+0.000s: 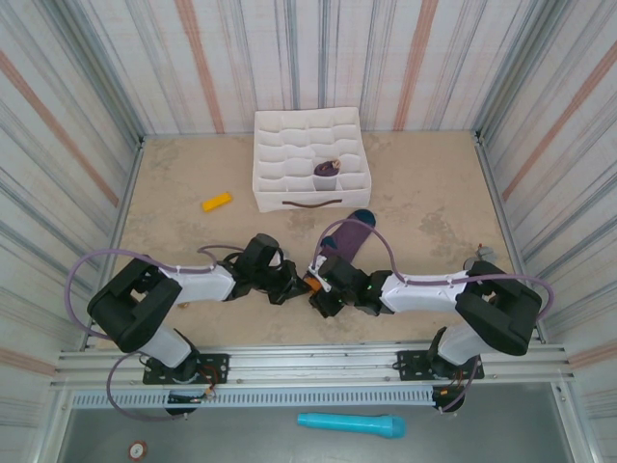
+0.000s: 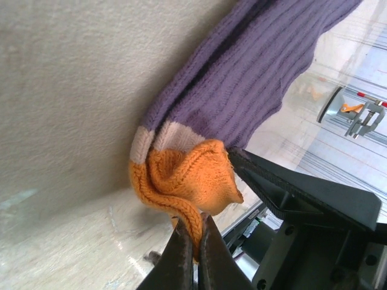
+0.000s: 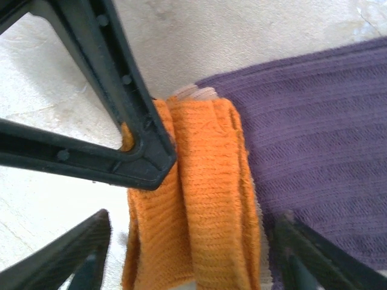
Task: Roll the socks
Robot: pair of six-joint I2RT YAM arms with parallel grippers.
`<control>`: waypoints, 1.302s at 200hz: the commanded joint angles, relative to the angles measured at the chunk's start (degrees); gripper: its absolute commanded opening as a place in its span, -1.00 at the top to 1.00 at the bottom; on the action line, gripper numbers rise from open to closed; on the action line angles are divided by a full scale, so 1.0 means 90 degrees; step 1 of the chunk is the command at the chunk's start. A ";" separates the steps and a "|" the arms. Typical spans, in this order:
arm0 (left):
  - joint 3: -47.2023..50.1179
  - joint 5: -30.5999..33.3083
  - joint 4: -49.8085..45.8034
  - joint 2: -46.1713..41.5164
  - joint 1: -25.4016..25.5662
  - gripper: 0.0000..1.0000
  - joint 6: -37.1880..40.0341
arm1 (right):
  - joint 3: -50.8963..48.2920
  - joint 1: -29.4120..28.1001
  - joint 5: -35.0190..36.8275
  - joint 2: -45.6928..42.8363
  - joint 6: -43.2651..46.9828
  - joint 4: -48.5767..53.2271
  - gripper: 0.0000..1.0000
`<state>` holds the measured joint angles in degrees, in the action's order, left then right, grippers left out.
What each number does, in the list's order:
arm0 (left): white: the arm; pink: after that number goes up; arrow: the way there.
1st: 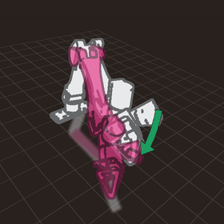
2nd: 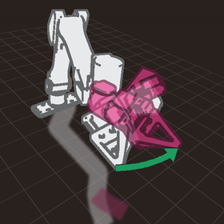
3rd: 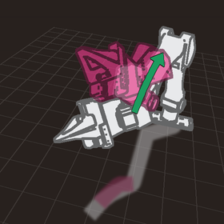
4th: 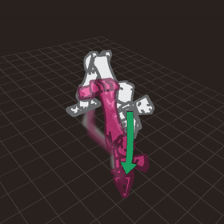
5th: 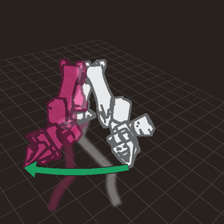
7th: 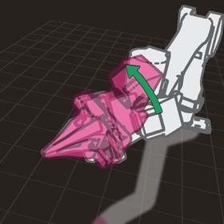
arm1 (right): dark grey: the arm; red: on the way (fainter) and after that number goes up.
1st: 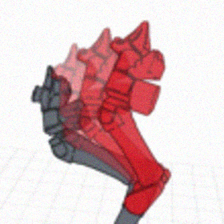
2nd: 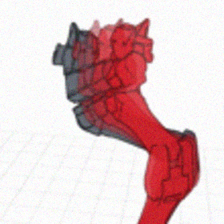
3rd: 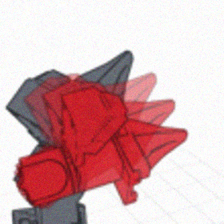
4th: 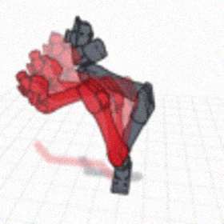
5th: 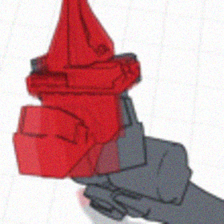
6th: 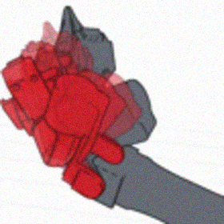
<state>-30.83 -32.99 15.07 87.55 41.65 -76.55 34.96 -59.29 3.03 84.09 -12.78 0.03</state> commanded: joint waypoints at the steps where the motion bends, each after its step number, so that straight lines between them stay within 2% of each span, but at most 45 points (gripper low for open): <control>1: 0.0070 0.0090 0.0103 0.0019 0.0040 1.00 -0.0098 | -0.0054 -0.0038 -0.0014 -0.0101 0.0149 0.0114 -0.53; 17: 0.0056 0.0083 0.0084 0.0029 0.0040 1.00 -0.0098 | -0.0075 -0.0043 0.0012 -0.0157 0.0179 0.0104 -0.53; 100: 0.0056 0.0088 0.0064 0.0107 0.0040 1.00 -0.0031 | -0.0110 -0.0043 0.0397 0.0272 0.0036 -0.0101 0.06; 140: 0.0096 0.0195 -0.0093 0.0039 0.0040 1.00 0.0049 | -0.0222 0.0099 0.0070 0.0080 -0.0016 -0.0267 0.24; 176: 0.0087 0.0238 -0.0083 0.0000 0.0033 1.00 0.0055 | -0.0183 0.0235 -0.0196 0.0138 -0.0026 -0.0217 0.61; 201: 0.0056 0.0220 -0.0083 -0.0010 0.0023 1.00 0.0095 | -0.0147 0.0324 -0.0385 0.0205 -0.0040 -0.0218 0.70; 209: 0.0047 0.0194 -0.0091 -0.0027 0.0012 0.84 0.0142 | -0.0118 0.0373 -0.0499 0.0237 -0.0054 -0.0195 0.78; 223: 0.0036 0.0222 -0.0183 -0.0126 -0.0003 0.34 0.0228 | -0.0059 0.0494 -0.0650 0.0298 -0.0127 -0.0131 0.83; 236: 0.0004 0.0324 -0.0434 -0.0300 -0.0028 -0.02 0.0379 | -0.0044 0.0676 -0.0950 0.0378 -0.0181 -0.0139 0.86; 247: -0.0049 0.0433 -0.0690 -0.0485 -0.0054 -0.17 0.0582 | -0.0019 0.0858 -0.1255 0.0470 -0.0237 -0.0131 0.93; 260: -0.0099 0.0563 -0.0927 -0.0688 -0.0076 -0.23 0.0847 | 0.0014 0.1065 -0.1641 0.0586 -0.0312 -0.0140 1.00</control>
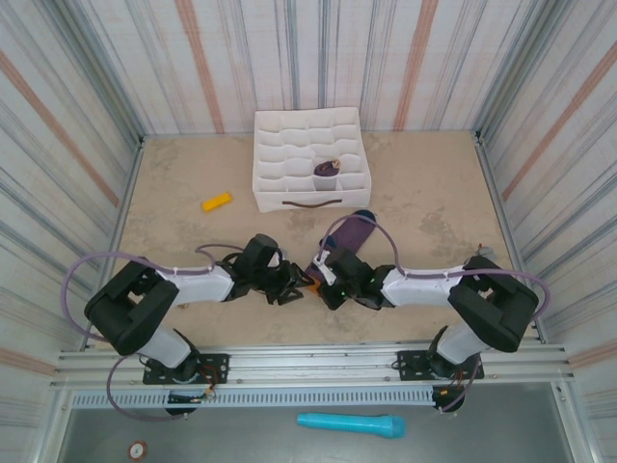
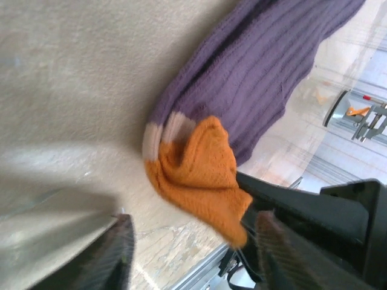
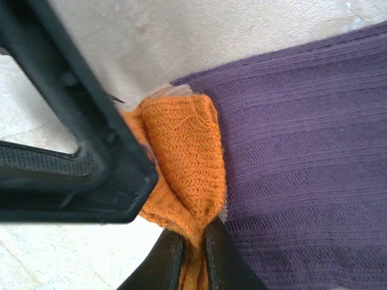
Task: Roll the socks
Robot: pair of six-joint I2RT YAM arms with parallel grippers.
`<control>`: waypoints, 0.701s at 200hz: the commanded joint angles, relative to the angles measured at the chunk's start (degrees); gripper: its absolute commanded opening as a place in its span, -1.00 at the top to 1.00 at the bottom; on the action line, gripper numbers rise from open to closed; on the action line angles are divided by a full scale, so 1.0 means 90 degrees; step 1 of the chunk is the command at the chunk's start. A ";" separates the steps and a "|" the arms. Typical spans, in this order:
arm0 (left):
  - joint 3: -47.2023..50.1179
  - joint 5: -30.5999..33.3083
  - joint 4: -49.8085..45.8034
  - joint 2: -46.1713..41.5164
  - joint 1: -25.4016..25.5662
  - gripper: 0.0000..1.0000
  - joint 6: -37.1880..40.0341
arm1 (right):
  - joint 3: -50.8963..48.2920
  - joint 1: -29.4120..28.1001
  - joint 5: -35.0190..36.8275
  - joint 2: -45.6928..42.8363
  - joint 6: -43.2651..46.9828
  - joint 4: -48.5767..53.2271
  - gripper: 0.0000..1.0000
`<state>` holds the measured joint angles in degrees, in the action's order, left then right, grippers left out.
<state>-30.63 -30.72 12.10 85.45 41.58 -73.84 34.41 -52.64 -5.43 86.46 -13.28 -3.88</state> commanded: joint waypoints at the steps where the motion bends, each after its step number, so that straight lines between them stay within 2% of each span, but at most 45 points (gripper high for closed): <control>1: -0.0126 0.0324 -0.0609 -0.0473 -0.0069 -0.23 0.0562 | 0.0084 0.0339 -0.0737 0.0334 -0.0259 0.0294 1.00; 41: -0.0313 0.0751 -0.1097 -0.0688 -0.0070 -0.14 0.1508 | 0.0279 0.1066 -0.2035 0.0739 -0.0671 0.0275 1.00; 80: -0.0168 0.1004 -0.0414 -0.0486 -0.0069 0.05 0.1889 | 0.0609 0.1712 -0.3067 0.1318 -0.1284 0.0470 1.00; 140: -0.0169 0.1620 0.0436 0.0184 -0.0070 0.16 0.2063 | 0.1120 0.2205 -0.4191 0.2247 -0.1884 0.0807 1.00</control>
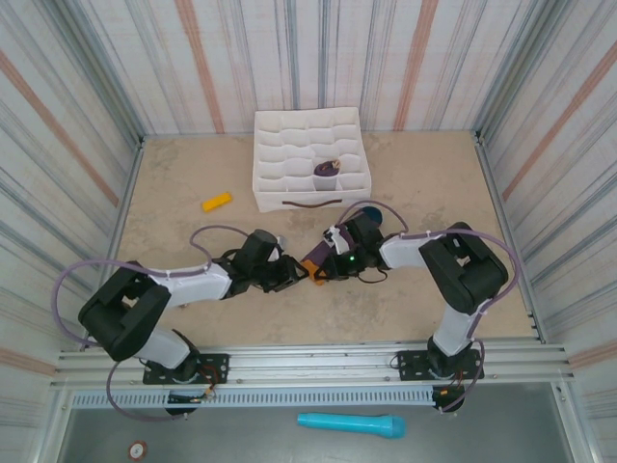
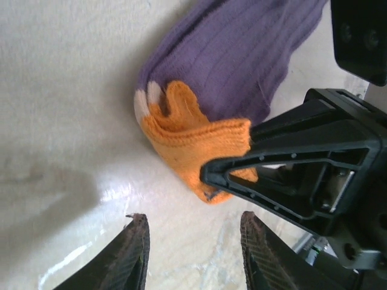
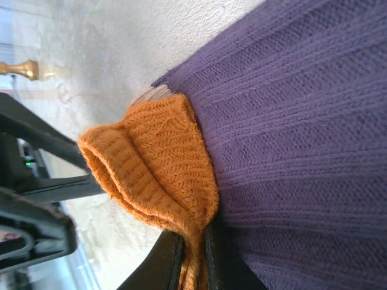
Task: Roll the socks
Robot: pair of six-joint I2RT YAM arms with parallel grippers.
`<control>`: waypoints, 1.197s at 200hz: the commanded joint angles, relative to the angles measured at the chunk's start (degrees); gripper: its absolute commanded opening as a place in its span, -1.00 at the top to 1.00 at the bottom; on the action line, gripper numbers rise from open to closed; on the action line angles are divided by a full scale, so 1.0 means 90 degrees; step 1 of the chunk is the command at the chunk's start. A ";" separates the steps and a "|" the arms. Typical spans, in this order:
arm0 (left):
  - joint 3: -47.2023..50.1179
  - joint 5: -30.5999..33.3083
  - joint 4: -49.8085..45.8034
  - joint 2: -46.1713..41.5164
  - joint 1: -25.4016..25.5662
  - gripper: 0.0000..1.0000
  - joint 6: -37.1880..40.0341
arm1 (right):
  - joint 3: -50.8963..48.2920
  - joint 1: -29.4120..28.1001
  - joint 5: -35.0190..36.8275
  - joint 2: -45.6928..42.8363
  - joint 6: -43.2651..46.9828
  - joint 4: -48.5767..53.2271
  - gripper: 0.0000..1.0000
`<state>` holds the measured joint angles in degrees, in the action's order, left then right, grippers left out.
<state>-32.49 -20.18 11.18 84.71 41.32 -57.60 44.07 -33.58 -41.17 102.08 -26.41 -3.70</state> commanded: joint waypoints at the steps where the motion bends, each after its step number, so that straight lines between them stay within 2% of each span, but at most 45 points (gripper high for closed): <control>1: 0.0041 0.0463 0.0556 0.0276 -0.0040 0.16 0.0258 | 0.0050 0.0088 -0.0216 0.0526 -0.0434 0.0800 1.00; 25: 0.0051 0.0785 0.0901 0.0373 -0.0040 0.15 0.0274 | 0.0199 0.0137 -0.0144 0.0751 -0.0466 0.1093 1.00; 61: -0.0165 0.0781 0.0723 0.0594 -0.0079 0.21 0.0452 | 0.0259 0.0219 -0.0263 0.0969 -0.0599 0.1175 1.00; 86: -0.0083 0.0769 0.0947 0.0751 -0.0089 0.29 0.0344 | 0.0212 0.0305 -0.0343 0.1031 -0.0759 0.1036 1.00; 147: -0.0086 0.0768 0.1285 0.1103 -0.0079 0.33 0.0162 | 0.0318 0.0391 -0.0494 0.1070 -0.0846 0.1000 1.00; 182: -0.0179 0.0730 0.1346 0.1373 -0.0049 0.48 0.0032 | 0.0330 0.0431 -0.0533 0.1050 -0.0874 0.0949 1.00; 203: -0.0179 0.0758 0.1201 0.1345 -0.0040 0.63 -0.0086 | 0.0315 0.0436 -0.0256 0.0817 -0.0737 0.1070 0.85; 221: -0.0283 0.0872 0.0683 0.1132 -0.0040 0.78 -0.0087 | 0.0229 0.0436 0.0023 0.0406 -0.0544 0.1132 0.52; 239: -0.0590 0.0978 -0.0197 0.0842 -0.0040 0.84 0.0041 | 0.0169 0.0414 0.0524 -0.0139 -0.0302 0.1339 0.24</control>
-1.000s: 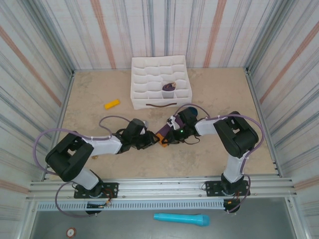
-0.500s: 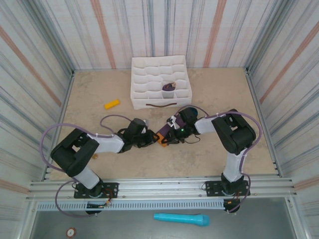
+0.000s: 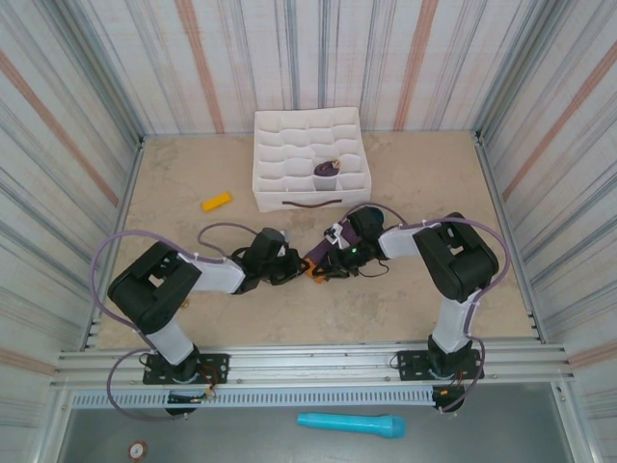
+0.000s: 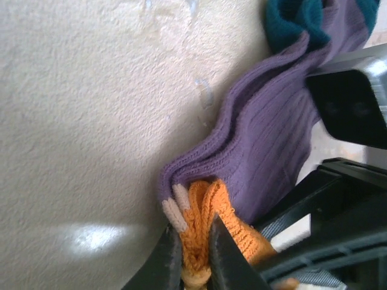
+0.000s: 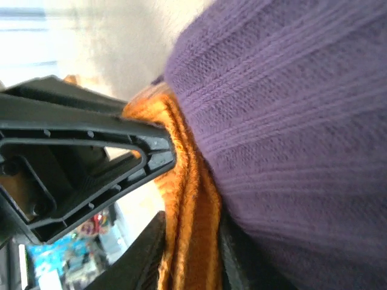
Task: Roll the socks
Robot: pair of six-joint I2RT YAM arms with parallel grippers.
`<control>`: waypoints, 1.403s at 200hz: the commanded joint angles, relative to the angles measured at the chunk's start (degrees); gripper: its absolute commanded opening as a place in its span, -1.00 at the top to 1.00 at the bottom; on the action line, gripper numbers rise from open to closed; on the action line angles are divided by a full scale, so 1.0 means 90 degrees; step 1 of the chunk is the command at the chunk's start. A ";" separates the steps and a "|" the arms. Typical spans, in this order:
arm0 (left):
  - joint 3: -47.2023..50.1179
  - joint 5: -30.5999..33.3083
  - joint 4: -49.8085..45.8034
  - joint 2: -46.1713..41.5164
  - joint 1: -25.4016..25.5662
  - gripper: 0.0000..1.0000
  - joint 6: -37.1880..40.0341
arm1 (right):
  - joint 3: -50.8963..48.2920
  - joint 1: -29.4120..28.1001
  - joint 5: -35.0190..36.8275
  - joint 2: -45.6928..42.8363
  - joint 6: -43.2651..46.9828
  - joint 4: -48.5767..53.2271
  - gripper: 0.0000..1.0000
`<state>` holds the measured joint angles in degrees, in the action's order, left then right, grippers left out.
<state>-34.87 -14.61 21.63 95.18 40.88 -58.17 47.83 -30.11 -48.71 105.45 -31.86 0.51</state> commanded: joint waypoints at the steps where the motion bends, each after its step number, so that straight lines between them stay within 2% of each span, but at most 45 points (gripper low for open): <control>1: -0.0344 0.0366 -0.1407 -0.0336 0.0008 0.85 0.0110 | -0.0248 0.0027 0.1385 -0.0544 0.0320 0.0880 0.23; 24: -0.0832 0.0531 -0.2621 -0.0596 -0.0001 0.90 0.0271 | -0.0336 -0.0140 0.2231 -0.1343 0.0705 0.1137 -0.01; 53: -0.1138 0.0316 -0.3228 -0.0701 -0.0122 0.98 0.0196 | -0.0566 -0.0818 0.3818 -0.2285 0.1295 0.1198 -0.23; 88: -0.1256 -0.0024 -0.3453 -0.0675 -0.0264 1.00 0.0006 | -0.1079 -0.1848 0.5563 -0.3125 0.1968 0.0655 -0.27; 129: -0.1308 -0.0623 -0.3357 -0.0287 -0.0435 1.00 -0.0070 | -0.1542 -0.3162 0.7134 -0.3349 0.3045 -0.0308 -0.33; 166: -0.1312 -0.0980 -0.2984 0.0011 -0.0441 1.00 -0.0320 | -0.1740 -0.3650 0.7443 -0.3121 0.3818 -0.1210 -0.33; 234: -0.1418 -0.1194 -0.2937 0.0172 -0.0461 1.00 -0.0312 | -0.1512 -0.3723 0.7605 -0.1954 0.4452 -0.1964 -0.31; 252: -0.1424 -0.1248 -0.2968 0.0179 -0.0474 1.00 -0.0283 | -0.1488 -0.3730 0.7733 -0.1719 0.4489 -0.2133 -0.24; 280: -0.1409 -0.1286 -0.2998 0.0180 -0.0490 1.00 -0.0250 | -0.1479 -0.3727 0.7895 -0.1495 0.4481 -0.2244 -0.02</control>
<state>-46.72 -24.71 -4.51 95.96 37.06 -60.45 32.93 -63.11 19.62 90.37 6.87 -16.75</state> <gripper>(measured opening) 0.117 0.544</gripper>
